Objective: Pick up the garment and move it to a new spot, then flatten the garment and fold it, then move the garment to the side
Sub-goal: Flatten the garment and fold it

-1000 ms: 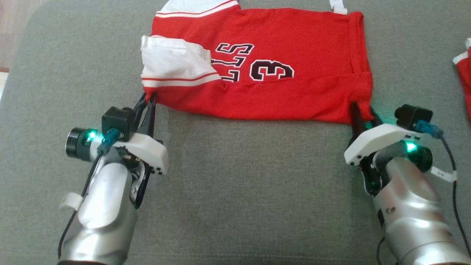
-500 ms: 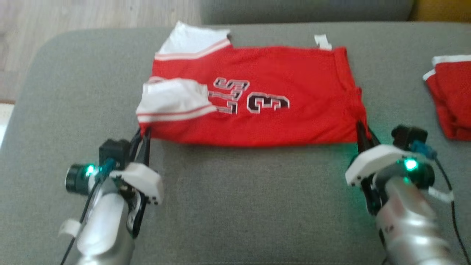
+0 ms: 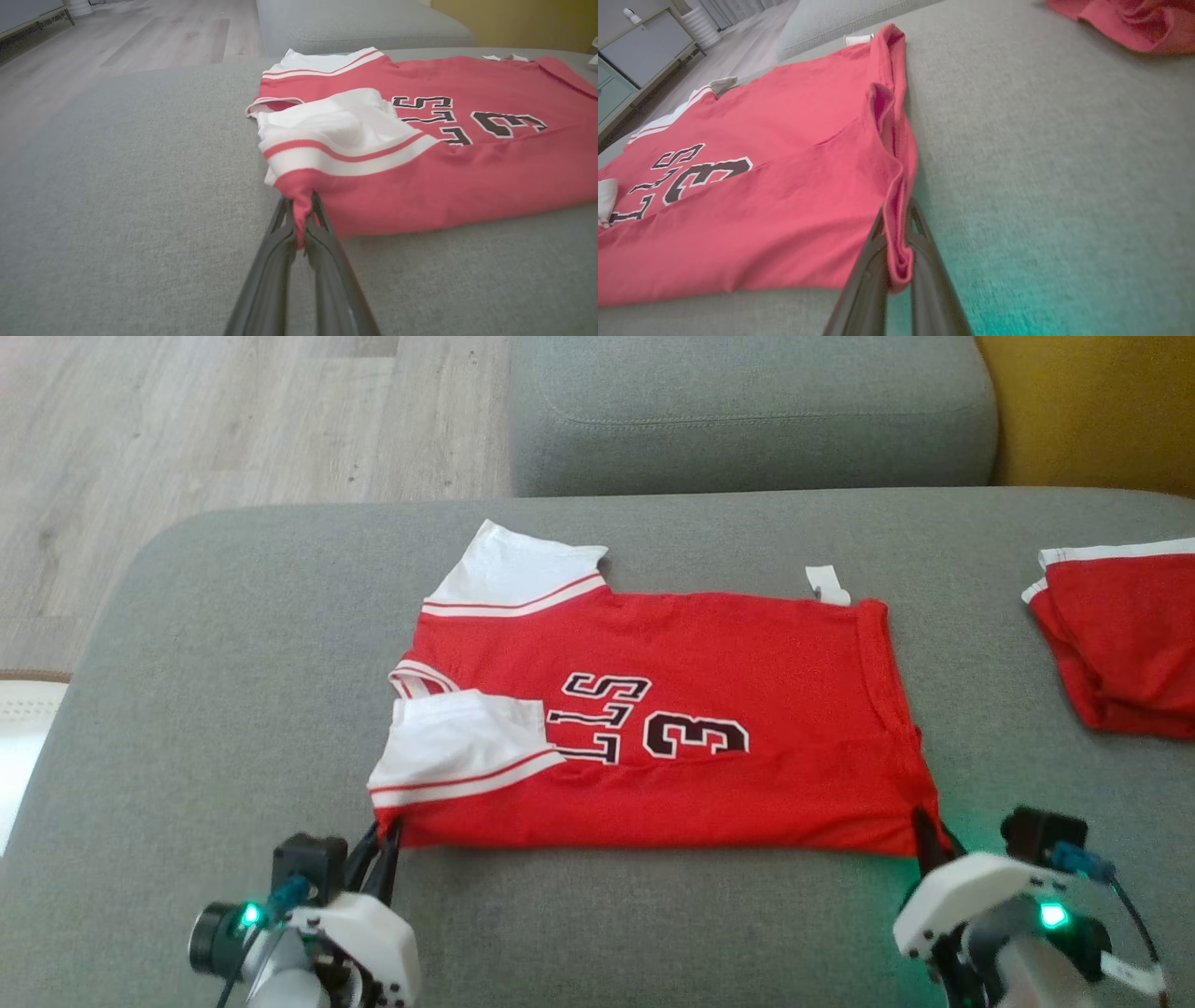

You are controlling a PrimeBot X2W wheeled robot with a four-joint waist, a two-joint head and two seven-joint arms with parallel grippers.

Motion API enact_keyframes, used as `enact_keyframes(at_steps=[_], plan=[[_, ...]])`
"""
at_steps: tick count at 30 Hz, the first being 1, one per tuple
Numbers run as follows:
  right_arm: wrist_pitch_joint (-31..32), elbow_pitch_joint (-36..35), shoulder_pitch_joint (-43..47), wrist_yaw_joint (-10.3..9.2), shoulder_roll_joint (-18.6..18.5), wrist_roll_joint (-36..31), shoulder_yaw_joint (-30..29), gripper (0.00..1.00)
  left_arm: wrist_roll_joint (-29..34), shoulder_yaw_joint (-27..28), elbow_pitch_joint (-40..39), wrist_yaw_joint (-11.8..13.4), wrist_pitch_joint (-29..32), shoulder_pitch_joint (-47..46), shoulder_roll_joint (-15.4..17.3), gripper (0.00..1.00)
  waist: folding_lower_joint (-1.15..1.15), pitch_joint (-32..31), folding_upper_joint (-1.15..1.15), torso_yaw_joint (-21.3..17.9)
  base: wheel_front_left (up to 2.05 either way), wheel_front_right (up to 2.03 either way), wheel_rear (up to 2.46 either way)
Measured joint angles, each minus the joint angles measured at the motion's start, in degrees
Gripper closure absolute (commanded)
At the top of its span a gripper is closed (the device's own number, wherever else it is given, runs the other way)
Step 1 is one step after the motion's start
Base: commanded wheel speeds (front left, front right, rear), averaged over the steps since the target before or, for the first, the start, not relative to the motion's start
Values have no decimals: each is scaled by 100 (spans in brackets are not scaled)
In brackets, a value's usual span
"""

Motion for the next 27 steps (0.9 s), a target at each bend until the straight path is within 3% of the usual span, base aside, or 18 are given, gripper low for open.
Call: enact_keyframes(at_steps=[3, 4, 5, 6, 7, 15, 19, 24, 27], plan=[[118, -236, 220, 0, 16, 71, -62, 100, -1, -9, 2, 1, 7, 69, 1, 100, 0, 0, 0, -11, 0, 0, 0], [171, -348, 312, 0, 26, 73, -120, 0, -4, -21, 3, 1, 7, 74, -1, 87, 0, 6, 0, -19, 0, 0, 0], [210, -449, 391, 0, 30, 70, -196, 0, -15, -30, 2, 1, 7, 71, -9, 29, 0, 14, 0, -26, 0, 0, 0], [274, -527, 447, 0, 30, 69, -275, 0, -40, -37, 3, 5, 5, 71, -15, 29, 0, 25, 0, -34, 0, 0, 0], [301, -628, 503, 0, 30, 69, -337, 0, -52, -42, 13, 9, 5, 70, -19, 0, 0, 41, 0, -45, 0, 0, 0], [261, -1800, 602, 0, 26, -205, -449, 0, -111, 162, -229, 311, -27, -118, 2, 0, 0, 265, 0, -165, 0, 0, 0], [240, -2452, 545, 0, 27, -304, -477, 0, -110, 233, -808, 300, -35, -521, 103, 0, 0, 465, 0, -238, 0, 0, 0], [352, -3049, 82, 0, 26, -428, -565, 0, -109, 215, -943, 42, 23, -1312, 277, 0, 0, 796, 0, -338, 0, 0, 0], [503, -3276, -273, 0, 25, -524, -525, 0, -119, 97, -740, -185, 550, -2013, 477, 0, 0, 1039, 0, -410, 0, 0, 0]])
